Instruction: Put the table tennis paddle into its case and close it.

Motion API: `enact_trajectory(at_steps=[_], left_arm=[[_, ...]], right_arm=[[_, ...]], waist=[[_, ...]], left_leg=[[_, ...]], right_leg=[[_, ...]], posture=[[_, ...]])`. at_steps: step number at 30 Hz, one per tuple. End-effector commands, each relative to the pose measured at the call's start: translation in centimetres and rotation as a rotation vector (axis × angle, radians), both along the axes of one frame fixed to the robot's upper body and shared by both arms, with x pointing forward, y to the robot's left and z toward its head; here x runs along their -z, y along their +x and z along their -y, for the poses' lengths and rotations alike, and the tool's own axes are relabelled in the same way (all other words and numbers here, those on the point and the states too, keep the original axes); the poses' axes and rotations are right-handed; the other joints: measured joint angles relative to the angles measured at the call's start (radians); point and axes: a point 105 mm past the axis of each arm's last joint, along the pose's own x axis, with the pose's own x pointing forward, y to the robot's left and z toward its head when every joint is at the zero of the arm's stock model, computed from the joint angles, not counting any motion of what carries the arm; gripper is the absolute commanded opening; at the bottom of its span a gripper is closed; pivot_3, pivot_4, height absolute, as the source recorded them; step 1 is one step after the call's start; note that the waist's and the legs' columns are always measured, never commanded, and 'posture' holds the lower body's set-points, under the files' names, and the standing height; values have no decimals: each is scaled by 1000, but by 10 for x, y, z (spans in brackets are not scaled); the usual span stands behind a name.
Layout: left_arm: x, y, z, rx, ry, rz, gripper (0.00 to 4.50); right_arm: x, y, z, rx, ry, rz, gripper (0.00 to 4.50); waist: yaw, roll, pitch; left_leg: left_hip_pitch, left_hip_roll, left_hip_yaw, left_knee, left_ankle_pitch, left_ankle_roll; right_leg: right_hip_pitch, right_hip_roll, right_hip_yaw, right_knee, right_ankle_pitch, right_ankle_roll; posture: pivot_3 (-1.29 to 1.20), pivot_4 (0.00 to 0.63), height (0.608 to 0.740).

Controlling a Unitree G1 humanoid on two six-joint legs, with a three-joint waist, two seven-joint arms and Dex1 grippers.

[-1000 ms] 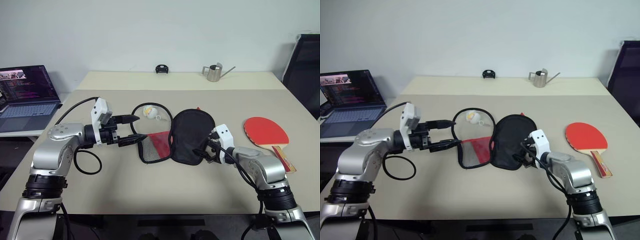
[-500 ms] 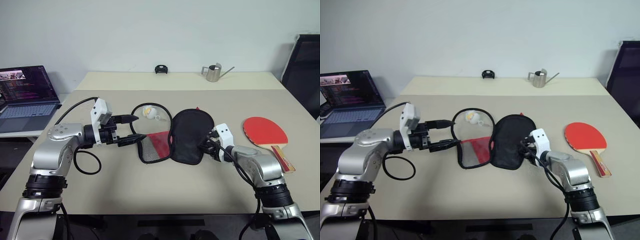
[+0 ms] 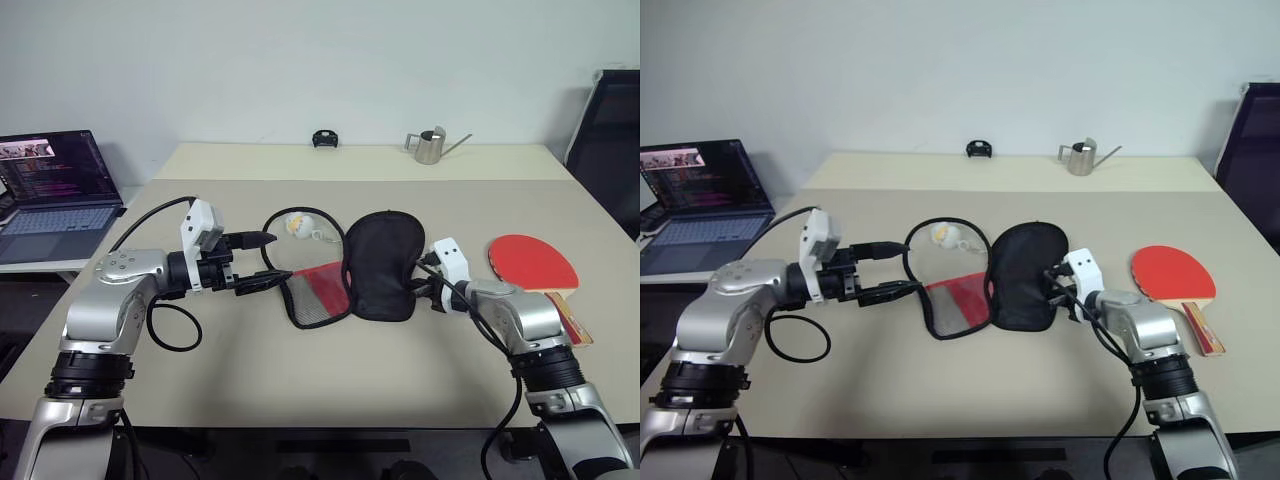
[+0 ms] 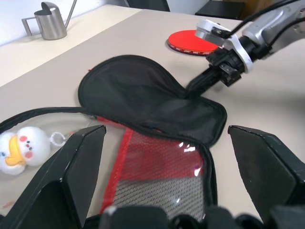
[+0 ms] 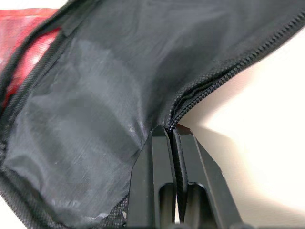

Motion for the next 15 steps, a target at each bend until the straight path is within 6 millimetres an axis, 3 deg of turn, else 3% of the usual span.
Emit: enact_trajectory(at_steps=[1, 15], left_arm=[[-13, -2, 1, 13, 1, 54, 4500], [-12, 1, 7, 37, 13, 55, 4500]], right_arm=[[-13, 9, 15, 18, -59, 53, 30], [-25, 28, 30, 18, -137, 89, 30]], waist=[[1, 0, 0], [-2, 0, 0]], left_leg=[[0, 0, 0, 0, 0, 0], [-1, 0, 0, 1, 0, 0]], right_leg=[[0, 0, 0, 0, 0, 0], [0, 0, 0, 0, 0, 0]], posture=[[0, 150, 740], [0, 150, 740]])
